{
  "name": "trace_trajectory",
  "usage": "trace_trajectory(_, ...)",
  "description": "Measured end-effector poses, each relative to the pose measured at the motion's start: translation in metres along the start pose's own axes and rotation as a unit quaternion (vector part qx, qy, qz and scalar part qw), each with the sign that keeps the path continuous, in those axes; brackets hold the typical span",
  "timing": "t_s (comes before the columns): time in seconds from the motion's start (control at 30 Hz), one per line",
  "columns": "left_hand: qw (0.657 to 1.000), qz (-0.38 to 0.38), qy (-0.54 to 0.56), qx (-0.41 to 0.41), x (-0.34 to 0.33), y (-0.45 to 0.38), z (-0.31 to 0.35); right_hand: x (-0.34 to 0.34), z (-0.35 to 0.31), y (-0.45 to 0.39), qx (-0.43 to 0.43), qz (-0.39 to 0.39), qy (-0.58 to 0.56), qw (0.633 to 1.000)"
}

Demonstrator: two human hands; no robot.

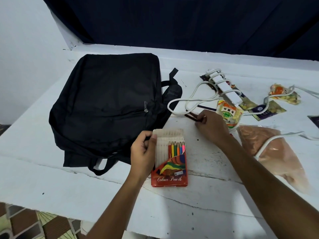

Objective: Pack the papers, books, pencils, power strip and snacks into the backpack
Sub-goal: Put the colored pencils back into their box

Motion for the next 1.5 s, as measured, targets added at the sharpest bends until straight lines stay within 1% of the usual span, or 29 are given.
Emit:
trace_trajectory(0.17, 1.0, -0.001, 0.001, 0.002, 0.0, -0.001, 0.001, -0.006, 0.002, -0.001, 0.008, 0.021, 0.062, 0.998)
trace_trajectory(0.27, 1.0, -0.003, 0.002, 0.006, 0.0, 0.0, 0.001, -0.007, 0.003, -0.002, 0.014, 0.012, 0.099, 0.995)
trace_trajectory(0.33, 1.0, -0.002, 0.007, 0.009, 0.0, 0.0, 0.001, -0.005, 0.002, -0.001, 0.031, 0.011, 0.105, 0.994)
trace_trajectory(0.4, 1.0, 0.0, 0.007, 0.012, 0.0, -0.001, 0.001, 0.004, -0.004, 0.002, 0.053, 0.043, 0.054, 0.996)
trace_trajectory(0.47, 1.0, 0.002, 0.007, 0.016, -0.001, -0.001, 0.002, 0.02, -0.016, 0.008, 0.065, 0.085, -0.058, 0.993)
trace_trajectory(0.5, 1.0, 0.001, 0.006, 0.016, -0.001, -0.001, 0.002, 0.028, -0.022, 0.011, 0.065, 0.09, -0.109, 0.988)
trace_trajectory(0.53, 1.0, 0.001, 0.006, 0.016, -0.001, -0.001, 0.002, 0.035, -0.029, 0.014, 0.061, 0.077, -0.164, 0.982)
trace_trajectory(0.57, 1.0, 0.001, 0.005, 0.015, -0.001, 0.0, 0.002, 0.039, -0.033, 0.018, 0.047, 0.037, -0.238, 0.969)
trace_trajectory(0.6, 1.0, 0.003, 0.004, 0.015, -0.001, 0.0, 0.002, 0.041, -0.04, 0.022, 0.023, -0.029, -0.328, 0.944)
trace_trajectory(0.63, 1.0, 0.004, 0.003, 0.013, -0.001, 0.0, 0.002, 0.04, -0.046, 0.029, -0.002, -0.104, -0.407, 0.908)
trace_trajectory(0.67, 1.0, 0.003, 0.001, 0.01, -0.001, 0.0, 0.001, 0.037, -0.051, 0.035, -0.014, -0.166, -0.45, 0.878)
trace_trajectory(0.7, 1.0, 0.002, 0.0, 0.007, -0.001, 0.0, 0.001, 0.034, -0.055, 0.041, -0.012, -0.203, -0.453, 0.868)
trace_trajectory(0.73, 1.0, 0.001, 0.001, 0.005, -0.001, -0.001, 0.002, 0.03, -0.059, 0.046, -0.003, -0.218, -0.428, 0.877)
trace_trajectory(0.8, 1.0, -0.001, 0.006, 0.002, -0.002, -0.001, 0.003, 0.022, -0.065, 0.052, 0.026, -0.21, -0.342, 0.915)
trace_trajectory(0.87, 1.0, 0.0, 0.012, -0.001, -0.002, -0.001, 0.004, 0.015, -0.072, 0.056, 0.049, -0.183, -0.272, 0.943)
trace_trajectory(0.93, 1.0, 0.006, 0.015, -0.01, -0.001, -0.001, 0.004, 0.009, -0.077, 0.056, 0.073, -0.143, -0.238, 0.958)
trace_trajectory(1.03, 0.999, 0.015, 0.002, -0.035, 0.001, -0.002, 0.003, 0.001, -0.083, 0.058, 0.112, -0.106, -0.193, 0.969)
trace_trajectory(1.2, 0.999, 0.024, -0.003, -0.025, 0.001, -0.003, 0.003, -0.005, -0.083, 0.073, 0.12, -0.116, -0.067, 0.984)
trace_trajectory(1.33, 0.999, 0.024, 0.007, -0.022, 0.001, -0.002, 0.004, -0.001, -0.084, 0.087, 0.155, -0.106, 0.035, 0.982)
trace_trajectory(1.4, 0.999, 0.025, 0.008, -0.025, 0.001, -0.003, 0.003, 0.001, -0.082, 0.089, 0.155, -0.117, 0.043, 0.98)
trace_trajectory(1.47, 0.999, 0.026, -0.001, -0.031, 0.002, -0.003, 0.003, 0.006, -0.077, 0.083, 0.119, -0.11, -0.034, 0.986)
trace_trajectory(1.5, 0.999, 0.026, -0.004, -0.03, 0.001, -0.003, 0.002, 0.009, -0.071, 0.074, 0.096, -0.08, -0.073, 0.99)
Point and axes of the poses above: each hand's wrist, its own y-axis away from the middle knuckle, its own x-axis out of the back of the hand, z = x × y, the point moved 4 cm from there along -y, towards the middle knuckle, and after that the axes turned 10 degrees about z, right-handed, at the moved point
